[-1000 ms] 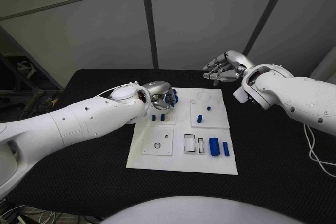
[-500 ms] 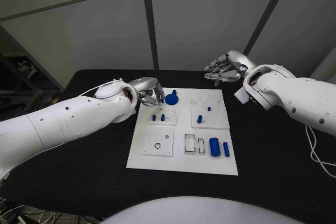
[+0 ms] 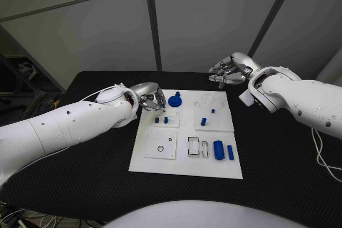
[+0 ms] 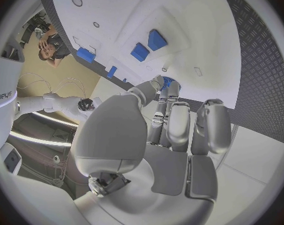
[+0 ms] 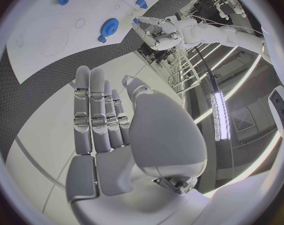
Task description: Assemble the parts on the task board
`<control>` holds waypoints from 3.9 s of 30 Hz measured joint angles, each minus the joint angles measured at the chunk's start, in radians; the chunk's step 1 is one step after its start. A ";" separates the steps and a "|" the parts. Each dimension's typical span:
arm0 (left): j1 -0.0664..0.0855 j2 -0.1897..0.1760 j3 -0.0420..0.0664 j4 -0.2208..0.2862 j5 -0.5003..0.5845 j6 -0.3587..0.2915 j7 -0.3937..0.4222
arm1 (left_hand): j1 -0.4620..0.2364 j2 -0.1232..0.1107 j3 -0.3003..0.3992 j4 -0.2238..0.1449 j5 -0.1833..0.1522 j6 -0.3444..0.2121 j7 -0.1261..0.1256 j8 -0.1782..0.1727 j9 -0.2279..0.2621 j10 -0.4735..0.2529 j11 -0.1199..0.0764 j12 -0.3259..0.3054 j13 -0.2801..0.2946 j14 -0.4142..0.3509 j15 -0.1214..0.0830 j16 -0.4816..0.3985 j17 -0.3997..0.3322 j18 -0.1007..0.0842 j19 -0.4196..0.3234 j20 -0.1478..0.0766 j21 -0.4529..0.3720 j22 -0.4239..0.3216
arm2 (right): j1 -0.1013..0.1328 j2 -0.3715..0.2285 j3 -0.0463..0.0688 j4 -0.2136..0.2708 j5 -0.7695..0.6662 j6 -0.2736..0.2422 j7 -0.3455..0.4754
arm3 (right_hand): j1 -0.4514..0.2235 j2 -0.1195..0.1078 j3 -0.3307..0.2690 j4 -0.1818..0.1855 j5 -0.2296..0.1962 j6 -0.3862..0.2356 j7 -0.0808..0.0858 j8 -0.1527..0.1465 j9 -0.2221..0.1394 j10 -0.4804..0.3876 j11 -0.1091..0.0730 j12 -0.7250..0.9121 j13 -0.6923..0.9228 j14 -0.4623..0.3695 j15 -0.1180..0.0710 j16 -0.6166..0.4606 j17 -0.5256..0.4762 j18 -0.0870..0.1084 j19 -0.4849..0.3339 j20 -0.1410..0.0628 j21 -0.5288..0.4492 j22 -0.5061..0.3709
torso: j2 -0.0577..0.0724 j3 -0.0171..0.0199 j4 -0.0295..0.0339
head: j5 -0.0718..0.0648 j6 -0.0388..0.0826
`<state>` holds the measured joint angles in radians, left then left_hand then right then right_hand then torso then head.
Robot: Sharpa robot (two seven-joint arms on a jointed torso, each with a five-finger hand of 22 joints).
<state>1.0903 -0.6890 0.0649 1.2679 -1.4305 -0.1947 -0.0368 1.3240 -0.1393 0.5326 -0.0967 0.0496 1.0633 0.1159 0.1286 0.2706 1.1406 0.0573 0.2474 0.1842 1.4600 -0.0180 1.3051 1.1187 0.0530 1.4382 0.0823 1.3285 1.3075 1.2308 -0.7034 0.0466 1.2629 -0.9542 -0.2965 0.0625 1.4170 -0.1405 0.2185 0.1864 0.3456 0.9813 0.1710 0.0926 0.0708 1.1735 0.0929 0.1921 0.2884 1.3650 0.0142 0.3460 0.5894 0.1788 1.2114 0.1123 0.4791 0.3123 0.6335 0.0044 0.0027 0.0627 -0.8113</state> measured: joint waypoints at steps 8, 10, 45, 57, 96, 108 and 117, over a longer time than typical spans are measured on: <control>-0.003 0.010 0.000 -0.017 0.004 0.001 -0.001 | 0.000 0.000 0.000 0.000 0.000 0.000 0.000 0.000 0.000 0.000 0.000 0.000 0.000 0.000 0.000 0.000 0.000 0.000 0.000 0.000 0.000 0.000 | 0.000 0.001 0.000 0.000 0.000 0.000 0.000 | 0.000 0.000 0.000 0.000 0.000 0.000 0.000 0.000 0.000 0.000 0.000 0.000 0.000 0.000 0.000 0.000 0.000 0.000 0.000 0.000 0.000 0.000 | 0.001 0.0006 -0.0001 | -0.001 -0.002; -0.004 0.013 0.000 -0.019 0.004 0.002 -0.002 | 0.000 0.000 0.000 0.000 0.000 0.000 0.000 0.000 0.000 0.000 0.000 0.000 0.000 0.000 0.000 0.000 0.000 0.000 0.000 0.000 0.000 0.000 | 0.000 0.001 0.000 0.000 0.000 0.000 0.000 | 0.000 0.000 0.000 0.000 0.000 0.000 0.000 0.000 0.000 0.000 0.000 0.000 0.000 0.000 0.000 0.000 0.000 0.000 0.000 0.000 0.000 0.000 | 0.001 0.0006 -0.0002 | -0.002 -0.003; -0.006 0.027 -0.001 -0.033 0.004 0.066 -0.016 | 0.000 0.000 0.000 0.000 0.000 0.000 0.000 -0.001 -0.002 0.007 0.000 -0.005 -0.002 0.000 0.000 0.000 -0.006 0.000 0.000 0.000 0.000 0.000 | -0.001 0.005 0.000 -0.003 0.000 0.002 0.000 | 0.000 0.000 0.000 0.000 0.003 0.000 0.000 0.003 0.000 0.000 0.000 0.000 0.000 0.000 0.000 0.000 0.000 0.000 0.000 0.000 0.000 0.000 | 0.000 0.0006 0.0002 | -0.002 -0.007; -0.006 0.027 -0.001 -0.039 0.004 0.073 -0.020 | 0.000 0.000 0.000 0.000 0.000 -0.008 0.008 -0.021 -0.015 0.007 0.000 -0.020 -0.008 0.000 0.000 0.000 -0.014 0.000 0.004 0.004 0.000 0.000 | -0.001 0.005 0.000 -0.003 0.000 0.002 0.000 | 0.000 0.000 0.000 0.000 0.005 0.000 0.000 0.004 0.000 0.000 0.000 0.000 -0.001 0.000 0.000 0.000 0.001 0.000 0.000 0.000 0.000 -0.001 | 0.000 0.0005 0.0002 | -0.004 -0.010; -0.005 -0.057 0.017 -0.044 0.167 0.019 -0.022 | 0.005 0.005 0.004 -0.004 0.000 -0.053 0.039 -0.015 -0.067 -0.024 0.035 -0.071 -0.025 -0.192 0.027 -0.314 -0.448 0.078 -0.177 0.027 -0.324 -0.094 | -0.011 -0.036 -0.017 0.056 -0.226 0.070 -0.081 | 0.075 0.025 0.067 -0.063 -0.071 0.070 -0.034 0.026 0.004 -0.005 -0.024 -0.011 -0.045 0.098 -0.034 0.337 0.250 0.000 0.145 -0.044 0.209 0.177 | -0.001 0.0001 0.0003 | -0.023 0.003; -0.003 -0.187 0.024 0.060 0.703 0.029 0.091 | 0.036 0.025 -0.029 -0.024 0.000 -0.046 0.032 -0.011 -0.086 -0.002 0.027 0.010 0.017 -0.302 0.030 -0.466 -0.567 0.154 -0.378 0.027 -0.654 -0.288 | -0.073 -0.067 -0.028 0.126 -0.504 0.091 -0.161 | 0.065 0.014 0.096 -0.065 -0.093 0.071 -0.028 0.006 -0.002 -0.022 -0.018 -0.047 -0.084 0.098 -0.034 0.468 0.350 -0.016 0.141 -0.041 0.306 0.278 | -0.001 -0.0024 0.0004 | -0.081 0.030; -0.003 -0.223 0.024 0.132 1.032 0.068 0.163 | 0.031 0.029 -0.051 -0.021 0.000 -0.028 0.036 0.008 -0.090 -0.010 0.027 0.042 0.032 -0.317 0.030 -0.484 -0.588 0.102 -0.392 0.034 -0.682 -0.305 | -0.093 -0.060 -0.030 0.132 -0.612 0.101 -0.205 | 0.043 -0.007 0.108 -0.061 -0.113 0.052 -0.012 -0.015 -0.003 -0.048 -0.005 -0.070 -0.112 0.101 -0.024 0.577 0.428 -0.016 0.139 -0.038 0.390 0.370 | -0.001 -0.0026 0.0014 | -0.093 0.038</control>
<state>1.0874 -0.9120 0.0892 1.4001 -0.3983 -0.1265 0.1262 1.3553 -0.1098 0.4813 -0.1174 0.0496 1.0357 0.1522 0.1367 0.1801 1.1311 0.0847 0.2894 0.2164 1.1430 0.0120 0.8211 0.5309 0.1551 1.0465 0.1163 0.6462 1.0027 1.1381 -0.7634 0.0161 1.3951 -1.5664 -0.1951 -0.1420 1.4605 -0.1471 0.3265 0.1259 0.2326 1.0334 0.1591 0.0774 0.0680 1.1252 0.0879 0.1222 0.1761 1.4658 -0.0098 0.9233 1.0175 0.1626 1.3504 0.0741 0.8694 0.6824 0.6330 0.0018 0.0041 -0.0302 -0.7734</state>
